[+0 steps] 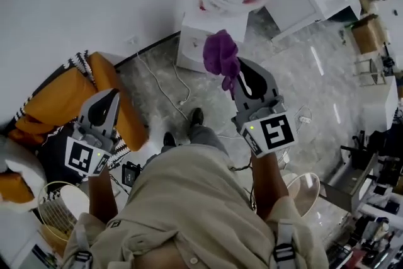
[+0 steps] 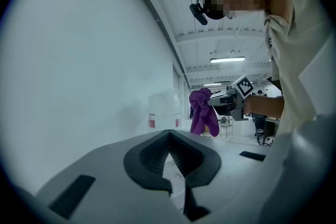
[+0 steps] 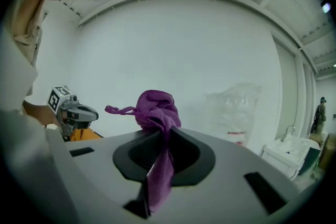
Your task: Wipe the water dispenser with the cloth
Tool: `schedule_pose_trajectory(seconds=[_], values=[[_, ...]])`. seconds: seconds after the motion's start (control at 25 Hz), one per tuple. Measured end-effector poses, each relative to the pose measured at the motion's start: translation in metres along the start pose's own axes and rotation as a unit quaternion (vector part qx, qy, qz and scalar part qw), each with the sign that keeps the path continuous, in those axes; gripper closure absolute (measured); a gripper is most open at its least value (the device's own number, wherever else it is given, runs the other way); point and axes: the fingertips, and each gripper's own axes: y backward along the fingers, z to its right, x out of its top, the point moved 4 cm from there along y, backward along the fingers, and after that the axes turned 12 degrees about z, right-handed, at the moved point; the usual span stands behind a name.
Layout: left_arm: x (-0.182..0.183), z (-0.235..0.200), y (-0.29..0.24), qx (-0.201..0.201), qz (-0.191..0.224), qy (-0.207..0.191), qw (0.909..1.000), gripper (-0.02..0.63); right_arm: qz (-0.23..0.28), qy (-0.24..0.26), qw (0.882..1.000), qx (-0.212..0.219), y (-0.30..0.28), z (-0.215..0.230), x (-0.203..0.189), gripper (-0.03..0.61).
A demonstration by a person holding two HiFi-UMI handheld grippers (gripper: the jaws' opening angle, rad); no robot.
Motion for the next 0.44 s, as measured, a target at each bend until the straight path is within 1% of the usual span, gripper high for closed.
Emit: schedule_pose_trajectory(seconds=[0.12, 0.2, 0.32, 0.44], values=[[0.021, 0.026, 0.01, -0.021, 0.007, -0.011, 0.9997, 0.598, 0.0, -0.008, 1.0, -0.03, 0.033, 0.005, 0.009, 0.523], [0.026, 0.04, 0.013, -0.033, 0.008, -0.016, 0.9993, 0.598, -0.002, -0.017, 0.999, -0.048, 0.05, 0.01, 0.009, 0.523], [0.02, 0.054, 0.021, -0.05, 0.007, -0.018, 0.9986, 0.598, -0.001, -0.024, 0.997, -0.069, 0.069, 0.01, 0.004, 0.523], [0.01, 0.066, 0.04, -0.058, 0.003, -0.014, 0.9982, 0.598, -0.003, -0.025, 0.996, -0.082, 0.086, -0.001, -0.001, 0.523]])
